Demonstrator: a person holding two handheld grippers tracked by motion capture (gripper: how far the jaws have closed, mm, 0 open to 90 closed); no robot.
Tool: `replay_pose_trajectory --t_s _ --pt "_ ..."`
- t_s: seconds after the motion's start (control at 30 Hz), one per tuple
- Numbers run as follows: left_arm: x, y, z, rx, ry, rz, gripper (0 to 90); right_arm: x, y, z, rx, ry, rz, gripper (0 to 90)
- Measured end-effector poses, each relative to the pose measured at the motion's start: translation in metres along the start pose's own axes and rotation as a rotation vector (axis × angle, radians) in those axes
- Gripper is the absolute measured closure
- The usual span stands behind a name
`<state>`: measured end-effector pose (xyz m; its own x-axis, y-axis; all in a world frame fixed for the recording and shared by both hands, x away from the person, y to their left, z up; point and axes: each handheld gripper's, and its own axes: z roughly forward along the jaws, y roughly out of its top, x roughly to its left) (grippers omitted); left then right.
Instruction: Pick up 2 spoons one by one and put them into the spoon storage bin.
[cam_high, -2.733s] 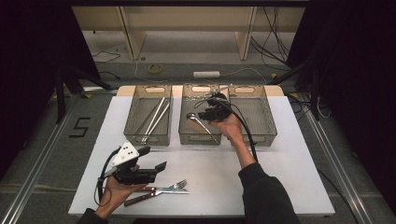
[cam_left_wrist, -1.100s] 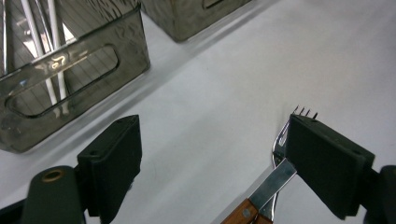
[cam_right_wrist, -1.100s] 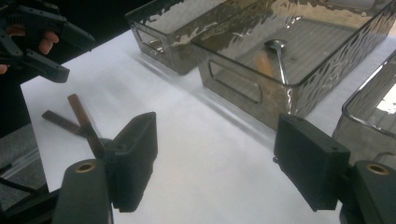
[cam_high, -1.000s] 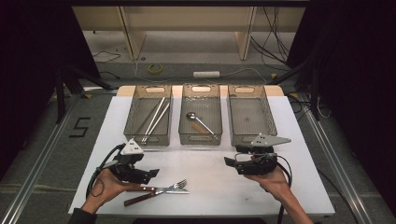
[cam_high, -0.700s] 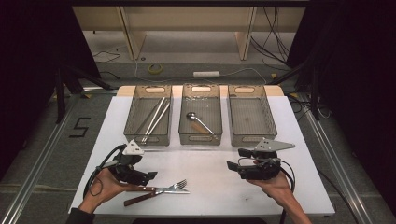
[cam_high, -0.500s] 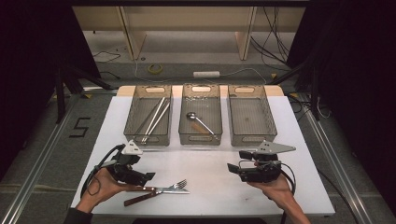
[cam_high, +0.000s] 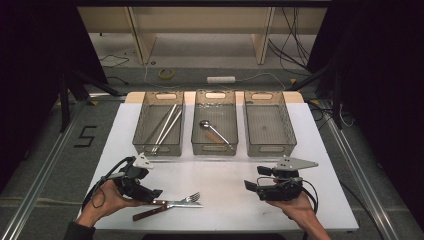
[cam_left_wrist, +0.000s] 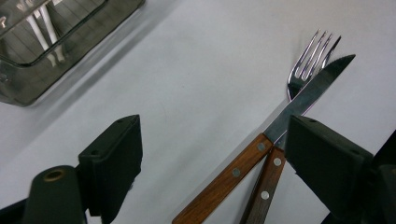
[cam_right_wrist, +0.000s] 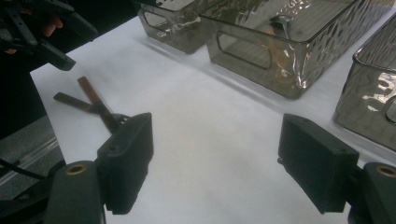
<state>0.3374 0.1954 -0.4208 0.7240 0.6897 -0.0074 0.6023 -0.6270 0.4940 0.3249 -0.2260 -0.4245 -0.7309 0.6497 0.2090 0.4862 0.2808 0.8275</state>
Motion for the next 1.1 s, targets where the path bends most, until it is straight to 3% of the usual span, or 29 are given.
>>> replay_pose_trajectory --t_s 0.73,0.8,1.1 --pt "0.000 -0.009 0.010 0.128 0.030 0.077 24.4 0.001 -0.003 0.001 0.015 0.008 -0.004 27.4" --pt "0.000 -0.010 0.011 0.123 0.027 0.064 25.1 0.001 -0.003 0.001 0.015 0.009 -0.001 27.4" --pt "0.002 -0.013 0.015 0.170 0.035 0.088 28.9 0.002 -0.003 0.001 0.015 0.009 -0.001 27.4"
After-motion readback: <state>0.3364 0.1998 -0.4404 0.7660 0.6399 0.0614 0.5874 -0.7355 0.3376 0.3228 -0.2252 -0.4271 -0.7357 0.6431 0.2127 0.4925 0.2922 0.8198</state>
